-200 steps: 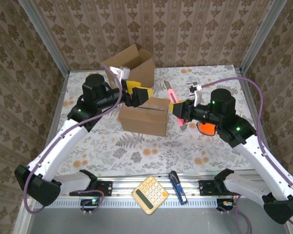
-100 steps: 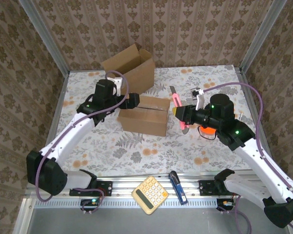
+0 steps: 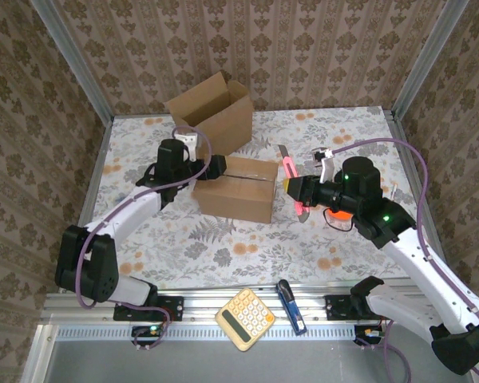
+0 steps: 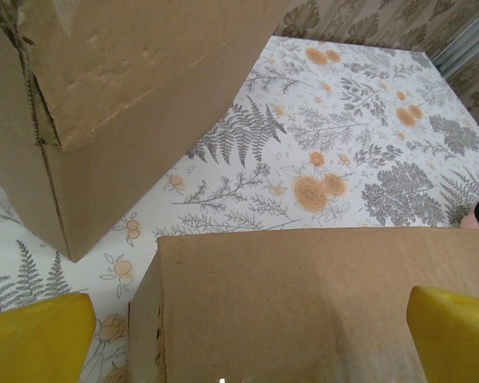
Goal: Unpack the express box
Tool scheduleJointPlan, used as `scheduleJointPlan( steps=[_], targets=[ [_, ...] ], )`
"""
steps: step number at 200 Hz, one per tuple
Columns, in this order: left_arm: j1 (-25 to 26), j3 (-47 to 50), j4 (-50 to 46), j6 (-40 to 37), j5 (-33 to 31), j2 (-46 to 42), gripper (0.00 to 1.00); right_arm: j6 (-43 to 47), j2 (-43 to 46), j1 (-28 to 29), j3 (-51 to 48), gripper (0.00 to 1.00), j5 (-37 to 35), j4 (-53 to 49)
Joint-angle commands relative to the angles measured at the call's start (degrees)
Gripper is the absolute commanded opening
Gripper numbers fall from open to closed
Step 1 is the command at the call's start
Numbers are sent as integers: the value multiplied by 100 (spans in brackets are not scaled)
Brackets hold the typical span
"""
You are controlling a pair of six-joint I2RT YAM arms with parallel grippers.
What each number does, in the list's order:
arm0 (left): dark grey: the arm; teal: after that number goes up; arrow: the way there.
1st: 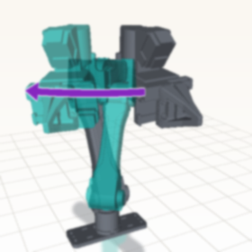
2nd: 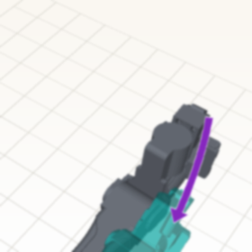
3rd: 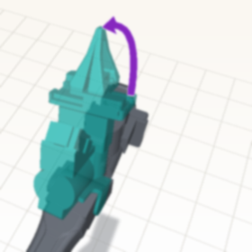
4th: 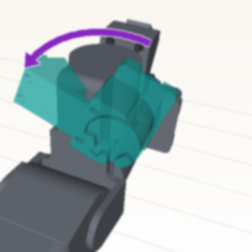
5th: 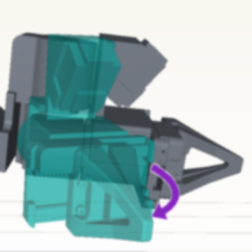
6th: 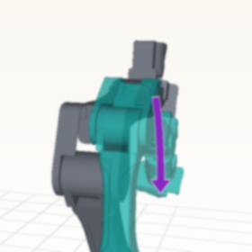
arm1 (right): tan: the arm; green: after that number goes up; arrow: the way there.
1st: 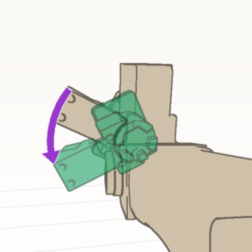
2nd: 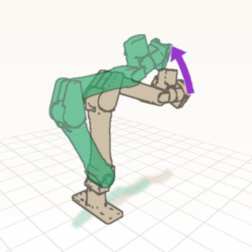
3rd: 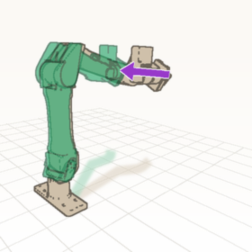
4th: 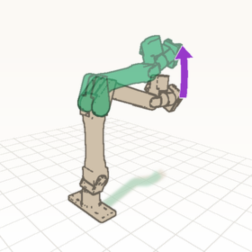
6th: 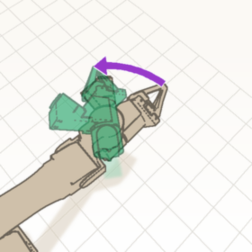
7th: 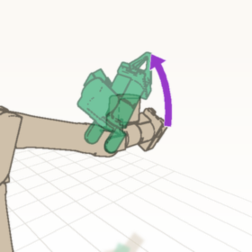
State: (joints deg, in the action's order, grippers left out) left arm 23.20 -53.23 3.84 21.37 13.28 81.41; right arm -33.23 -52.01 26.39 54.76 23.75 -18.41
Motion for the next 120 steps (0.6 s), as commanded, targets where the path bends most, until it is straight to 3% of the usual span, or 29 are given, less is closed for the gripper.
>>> scheduleJointPlan(
  steps=[1, 69, 120],
  targets=[
    [-11, 199, 685, 41, 46, 32, 100, -45, 86, -38, -71, 0, 24, 132],
    [37, 606, 1247, 8, -96, 86, 100, -52, 55, -38, -96, 0, 86, 152],
    [260, 353, 849, -152, -297, 125, 100, -52, 13, -38, -101, 0, 121, 185]
  ],
)
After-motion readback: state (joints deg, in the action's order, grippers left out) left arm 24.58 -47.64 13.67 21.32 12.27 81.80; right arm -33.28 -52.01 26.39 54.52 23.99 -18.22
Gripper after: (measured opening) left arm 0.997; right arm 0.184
